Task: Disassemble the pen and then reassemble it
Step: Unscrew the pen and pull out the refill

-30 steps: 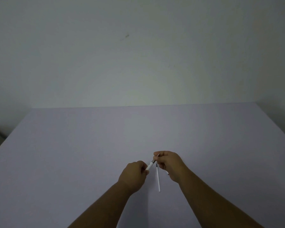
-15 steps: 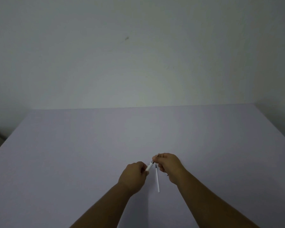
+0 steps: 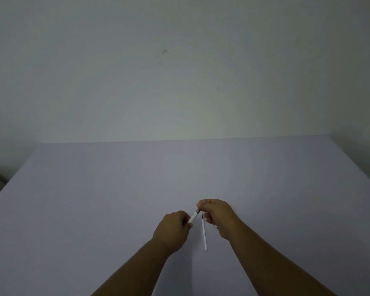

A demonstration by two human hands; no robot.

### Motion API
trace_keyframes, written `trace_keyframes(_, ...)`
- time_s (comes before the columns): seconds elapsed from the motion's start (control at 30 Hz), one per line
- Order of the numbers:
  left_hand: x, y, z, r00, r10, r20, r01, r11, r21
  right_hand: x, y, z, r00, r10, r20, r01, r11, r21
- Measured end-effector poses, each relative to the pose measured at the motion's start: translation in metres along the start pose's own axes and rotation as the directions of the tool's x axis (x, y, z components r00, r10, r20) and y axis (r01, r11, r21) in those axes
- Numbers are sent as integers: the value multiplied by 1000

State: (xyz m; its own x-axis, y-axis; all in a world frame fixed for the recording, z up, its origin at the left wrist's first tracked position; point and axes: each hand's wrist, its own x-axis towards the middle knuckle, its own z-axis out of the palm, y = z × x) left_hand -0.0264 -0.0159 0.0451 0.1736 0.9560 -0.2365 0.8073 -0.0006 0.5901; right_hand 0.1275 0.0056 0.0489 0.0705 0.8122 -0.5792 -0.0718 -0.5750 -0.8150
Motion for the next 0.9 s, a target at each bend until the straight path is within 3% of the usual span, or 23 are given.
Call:
trace_keyframes(0.1, 0, 1, 0, 1000, 13, 7, -13, 1000, -13, -1, 1, 0, 1000, -28, -15, 27, 997, -71)
trace_keyframes(0.4, -1, 2, -4, 995, 65, 76, -57, 993, -100, -2, -8, -2, 988, -144, -61, 145, 989, 19)
trace_keyframes(0.6, 3, -2, -2, 991, 65, 119, -53, 994, -99, 4, -12, -2, 988, -110, -109, 118, 991, 68)
trace_keyframes(0.77, 3, -13, 3, 987, 36, 156, -19, 994, -105, 16, -10, -18, 967, -81, -240, 130, 973, 193)
trace_keyframes(0.83, 2, -16, 6, 986, 24, 164, -4, 993, -120, 20, 0, -24, 967, -59, -246, 100, 982, 158)
trace_keyframes(0.9, 1, -20, 10, 986, 11, 169, 11, 991, -134, 22, 14, -24, 974, -53, -221, 42, 998, -55)
